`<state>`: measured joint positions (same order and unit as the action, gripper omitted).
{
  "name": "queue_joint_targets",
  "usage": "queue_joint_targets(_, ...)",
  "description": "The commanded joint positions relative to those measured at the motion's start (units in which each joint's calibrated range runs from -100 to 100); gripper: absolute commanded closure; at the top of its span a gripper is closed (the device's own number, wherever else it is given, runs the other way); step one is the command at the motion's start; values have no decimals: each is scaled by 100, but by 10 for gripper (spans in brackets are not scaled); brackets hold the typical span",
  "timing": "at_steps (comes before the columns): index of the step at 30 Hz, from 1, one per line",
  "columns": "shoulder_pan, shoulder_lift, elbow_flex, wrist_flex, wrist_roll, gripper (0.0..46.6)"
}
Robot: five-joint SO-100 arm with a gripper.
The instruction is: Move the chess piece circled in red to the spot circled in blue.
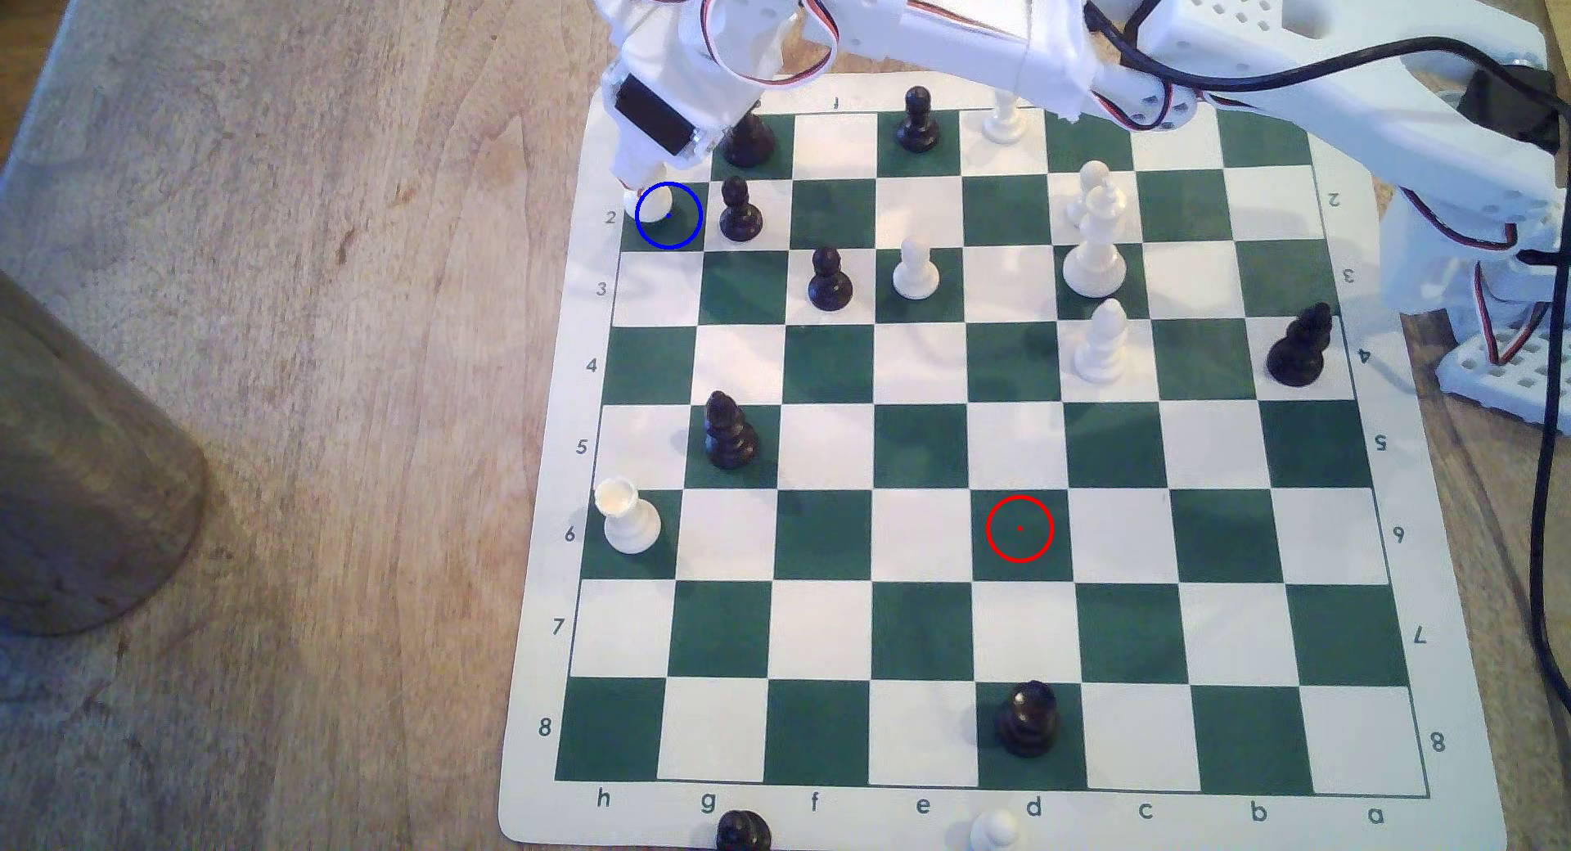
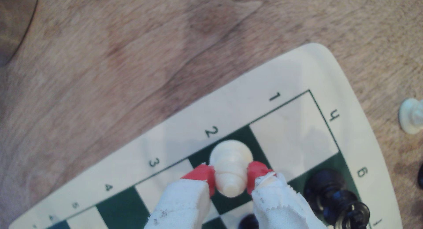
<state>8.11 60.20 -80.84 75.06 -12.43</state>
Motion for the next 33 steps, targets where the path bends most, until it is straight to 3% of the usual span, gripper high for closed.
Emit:
queue_joint_targets(1,-25,-197,-474,21,44,454)
queue_joint_targets(11,-17,-154,-474,168,161,430)
queue_joint_targets(15,-17,-137,-447,193,156,362)
queue_joint_targets(16,-17,-137,-447,225,137,314)
queue_joint_targets(18,-17,-163,-447,258,107,269)
queue_joint_targets(21,-9,-256,-447,258,54,226)
queue_joint_targets(31,-88,-1122,-438,831,24,209)
queue_joint_targets(33,-135,-1657,33,922,24,210)
